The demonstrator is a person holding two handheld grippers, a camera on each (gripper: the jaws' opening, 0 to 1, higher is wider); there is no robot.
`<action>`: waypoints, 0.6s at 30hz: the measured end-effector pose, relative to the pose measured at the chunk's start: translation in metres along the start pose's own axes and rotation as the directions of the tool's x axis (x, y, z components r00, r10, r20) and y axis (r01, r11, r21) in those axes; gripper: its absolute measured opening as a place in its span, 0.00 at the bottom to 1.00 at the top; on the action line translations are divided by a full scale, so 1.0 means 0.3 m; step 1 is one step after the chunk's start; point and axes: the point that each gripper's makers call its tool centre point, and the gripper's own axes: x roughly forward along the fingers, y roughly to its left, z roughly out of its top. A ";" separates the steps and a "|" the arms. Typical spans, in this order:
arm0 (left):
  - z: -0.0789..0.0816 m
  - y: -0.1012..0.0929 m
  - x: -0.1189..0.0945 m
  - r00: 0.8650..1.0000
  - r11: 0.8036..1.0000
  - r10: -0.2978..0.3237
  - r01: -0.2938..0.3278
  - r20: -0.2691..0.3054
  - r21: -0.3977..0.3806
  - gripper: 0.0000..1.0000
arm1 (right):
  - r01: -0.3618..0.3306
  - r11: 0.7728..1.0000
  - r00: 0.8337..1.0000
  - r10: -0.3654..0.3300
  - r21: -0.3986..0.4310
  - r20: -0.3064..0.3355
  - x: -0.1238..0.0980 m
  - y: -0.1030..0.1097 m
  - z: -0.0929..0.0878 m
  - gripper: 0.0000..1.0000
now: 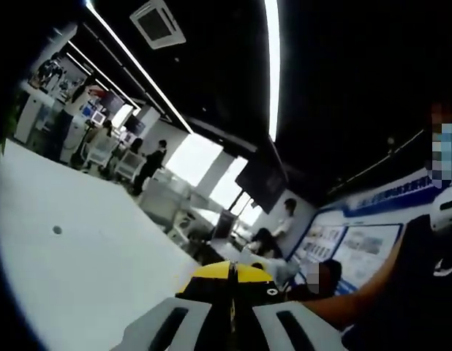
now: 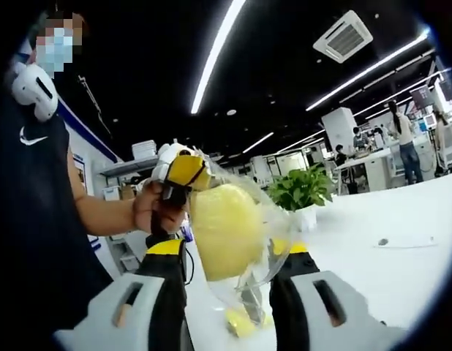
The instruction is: Compare the silicone blocks by pressing each to a similar depth, holding the contact briefly, and releasing to observe deformation and rebound differences across the visible hardness samples.
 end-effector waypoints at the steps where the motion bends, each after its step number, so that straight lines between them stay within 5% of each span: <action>1: 0.001 0.001 0.000 1.000 1.000 0.001 -0.001 0.001 -0.001 0.00 | -0.003 1.000 1.000 0.003 -0.005 -0.002 0.002 0.006 0.002 0.34; 18: 0.009 -0.006 -0.003 1.000 1.000 0.003 -0.003 -0.003 0.012 0.00 | -0.023 1.000 0.999 0.023 -0.011 -0.042 0.006 0.012 0.002 0.20</action>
